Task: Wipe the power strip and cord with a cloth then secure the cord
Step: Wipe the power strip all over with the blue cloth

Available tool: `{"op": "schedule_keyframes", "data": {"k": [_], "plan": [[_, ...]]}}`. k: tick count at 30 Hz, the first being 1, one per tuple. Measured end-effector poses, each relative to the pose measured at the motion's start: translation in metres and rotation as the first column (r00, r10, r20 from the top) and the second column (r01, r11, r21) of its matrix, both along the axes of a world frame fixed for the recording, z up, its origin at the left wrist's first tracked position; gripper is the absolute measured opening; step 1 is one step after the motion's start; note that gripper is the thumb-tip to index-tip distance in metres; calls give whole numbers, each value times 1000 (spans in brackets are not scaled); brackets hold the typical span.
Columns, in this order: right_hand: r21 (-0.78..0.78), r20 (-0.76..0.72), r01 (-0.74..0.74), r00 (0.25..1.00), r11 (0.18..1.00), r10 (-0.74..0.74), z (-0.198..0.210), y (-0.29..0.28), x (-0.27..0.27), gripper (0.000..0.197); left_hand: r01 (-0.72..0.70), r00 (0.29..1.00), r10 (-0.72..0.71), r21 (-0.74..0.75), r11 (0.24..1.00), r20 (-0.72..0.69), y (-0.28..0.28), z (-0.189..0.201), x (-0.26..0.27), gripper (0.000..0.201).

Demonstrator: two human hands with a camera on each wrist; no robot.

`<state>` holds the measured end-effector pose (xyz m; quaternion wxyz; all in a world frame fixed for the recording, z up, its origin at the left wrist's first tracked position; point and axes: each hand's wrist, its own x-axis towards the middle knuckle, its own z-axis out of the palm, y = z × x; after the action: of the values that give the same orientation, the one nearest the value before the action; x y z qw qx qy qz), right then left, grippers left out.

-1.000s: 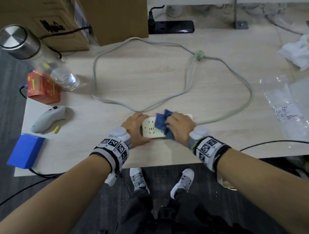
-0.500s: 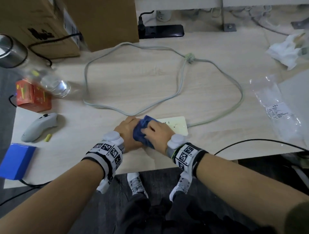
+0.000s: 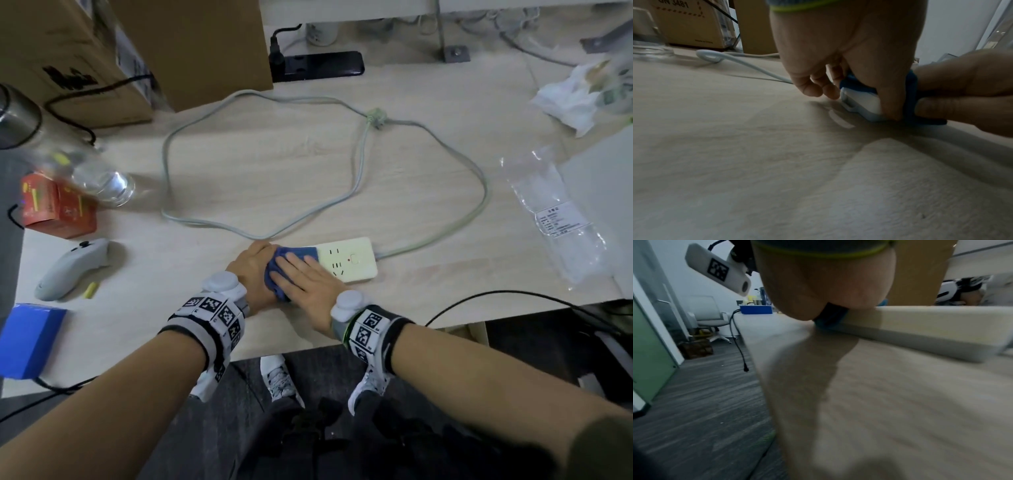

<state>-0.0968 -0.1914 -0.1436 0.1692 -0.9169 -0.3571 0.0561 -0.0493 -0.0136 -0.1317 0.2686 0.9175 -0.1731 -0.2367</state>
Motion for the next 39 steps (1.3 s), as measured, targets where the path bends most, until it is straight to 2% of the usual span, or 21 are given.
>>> {"op": "schedule_keyframes", "data": {"k": [3, 5, 8, 12, 16, 18, 21, 25, 27, 29, 33, 36, 39], "plan": [[-62, 41, 12, 999, 998, -10, -3, -36, 6, 52, -46, 999, 47, -33, 998, 23, 3, 4, 2, 80], [-119, 31, 51, 998, 992, -47, -4, -78, 4, 61, -45, 999, 45, 15, 999, 3, 3, 9, 3, 82], [-127, -1, 77, 997, 989, -78, -2, -120, 1, 60, -25, 1000, 26, 59, 998, -16, 2, 11, 4, 85], [-73, 25, 60, 998, 996, -59, -5, -86, 1, 69, -54, 998, 57, 66, 996, -38, 1, 14, 2, 84], [-33, 14, -25, 1000, 999, 26, -6, -14, 8, 53, -35, 999, 35, -16, 999, -5, -7, 25, -2, 86], [-61, -23, -47, 999, 997, 45, -5, -4, 12, 52, -4, 1000, 4, -18, 1000, -7, -8, 25, -2, 92], [-82, -10, -21, 1000, 996, 21, -5, -41, 15, 52, -71, 997, 70, -16, 997, -30, -5, 20, 1, 80], [-116, -43, 141, 988, 983, -147, -5, -118, 8, 59, -65, 998, 65, 33, 997, 0, 0, 14, -1, 81], [-87, -30, 170, 984, 982, -173, -5, -132, 2, 61, -71, 997, 71, 30, 997, 11, 0, 12, -3, 81], [-70, 9, 173, 985, 982, -172, -8, -122, -1, 66, -72, 997, 72, 22, 997, 19, -2, 11, -4, 79], [-67, 29, 60, 998, 996, -58, -14, -50, -1, 77, -96, 995, 96, -2, 995, 6, -1, 8, -5, 76], [-69, -7, -33, 999, 997, 32, -9, 0, 6, 73, -112, 993, 112, 4, 994, -44, 1, 1, -6, 84], [-96, -52, -120, 992, 988, 116, -3, -5, 20, 67, -102, 994, 102, 7, 995, -37, 2, -1, -4, 85]]}}
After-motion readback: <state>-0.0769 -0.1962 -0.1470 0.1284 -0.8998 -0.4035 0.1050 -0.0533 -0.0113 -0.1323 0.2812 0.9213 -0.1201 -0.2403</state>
